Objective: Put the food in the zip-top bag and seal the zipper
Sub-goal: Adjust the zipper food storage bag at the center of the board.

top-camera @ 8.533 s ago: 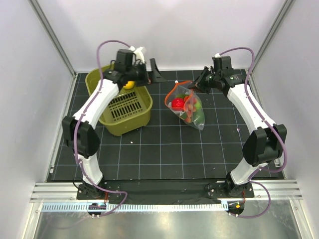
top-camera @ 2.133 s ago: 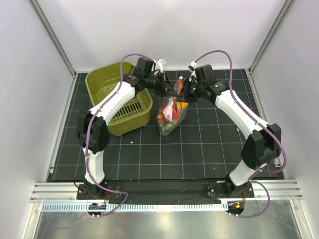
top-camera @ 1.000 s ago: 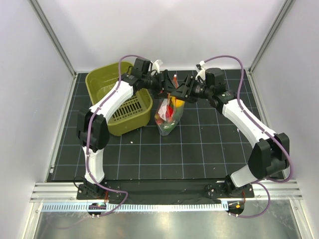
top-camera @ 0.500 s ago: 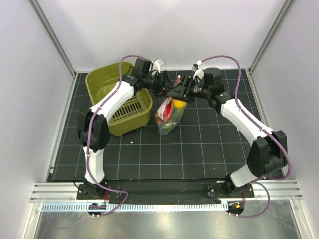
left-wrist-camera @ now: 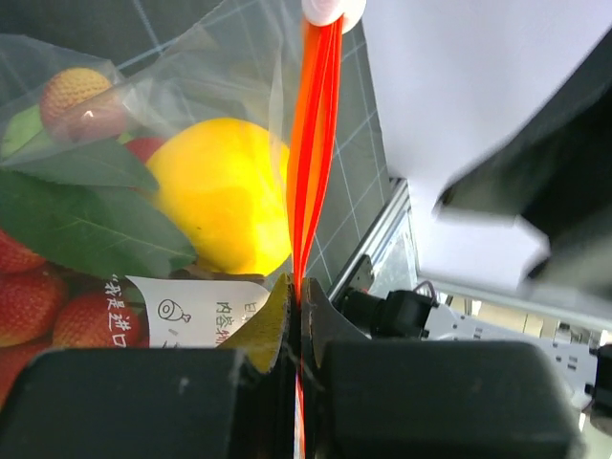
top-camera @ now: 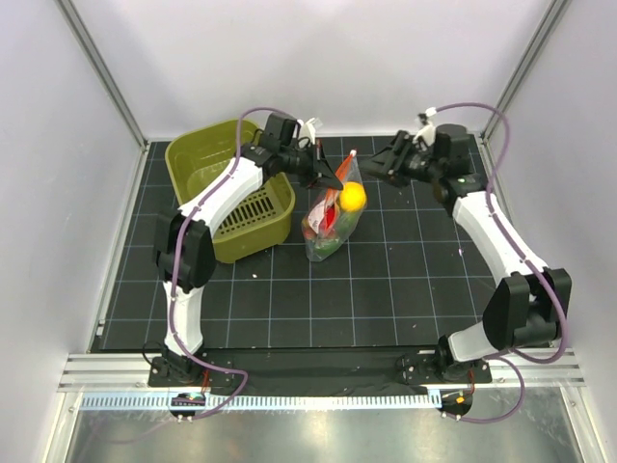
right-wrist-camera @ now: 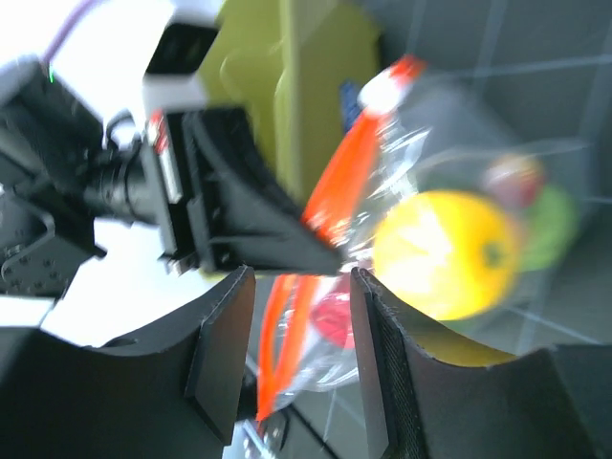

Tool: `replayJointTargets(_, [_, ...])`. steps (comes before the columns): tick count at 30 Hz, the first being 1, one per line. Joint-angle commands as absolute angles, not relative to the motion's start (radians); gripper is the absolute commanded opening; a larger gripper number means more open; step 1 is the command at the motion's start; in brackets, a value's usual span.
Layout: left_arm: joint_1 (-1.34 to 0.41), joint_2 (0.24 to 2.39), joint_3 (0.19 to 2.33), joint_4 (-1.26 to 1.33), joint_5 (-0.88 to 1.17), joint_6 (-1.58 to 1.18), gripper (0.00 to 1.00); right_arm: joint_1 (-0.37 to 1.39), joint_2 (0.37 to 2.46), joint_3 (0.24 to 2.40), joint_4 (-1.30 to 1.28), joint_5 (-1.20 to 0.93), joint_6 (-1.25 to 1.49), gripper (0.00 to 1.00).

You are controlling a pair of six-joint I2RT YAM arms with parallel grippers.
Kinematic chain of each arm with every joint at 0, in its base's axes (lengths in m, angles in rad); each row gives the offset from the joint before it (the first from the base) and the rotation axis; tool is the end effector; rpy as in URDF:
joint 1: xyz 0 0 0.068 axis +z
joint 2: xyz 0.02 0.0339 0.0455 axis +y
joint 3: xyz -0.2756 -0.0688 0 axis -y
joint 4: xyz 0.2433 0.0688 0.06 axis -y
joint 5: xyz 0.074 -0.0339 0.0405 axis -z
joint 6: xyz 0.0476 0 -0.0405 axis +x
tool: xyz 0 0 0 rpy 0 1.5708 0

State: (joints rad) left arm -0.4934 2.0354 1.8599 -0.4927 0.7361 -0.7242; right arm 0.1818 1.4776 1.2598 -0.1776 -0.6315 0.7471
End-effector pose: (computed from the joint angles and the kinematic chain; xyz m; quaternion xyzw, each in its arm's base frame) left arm 0.4070 -0.2552 0.3088 0.0592 0.8521 -0.4983 0.1487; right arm 0.3378 0.0907 0.3506 0.0553 0.8077 0.4671 0.3554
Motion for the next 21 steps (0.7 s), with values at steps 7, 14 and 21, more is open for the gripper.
replayJointTargets(7, [-0.499,1.987,1.798,-0.384,0.952,-0.714,0.0,0.08,1.407,1.269,-0.267,-0.67,0.438,0.38])
replayJointTargets(14, [-0.5,1.885,1.602,-0.12,1.0,-0.896,0.0,0.064,1.503,1.287,-0.236,-0.893,0.282,0.49])
replayJointTargets(21, [-0.499,1.867,1.579,-0.118,1.017,-0.887,0.0,0.032,1.483,1.138,0.148,-0.914,0.385,0.69])
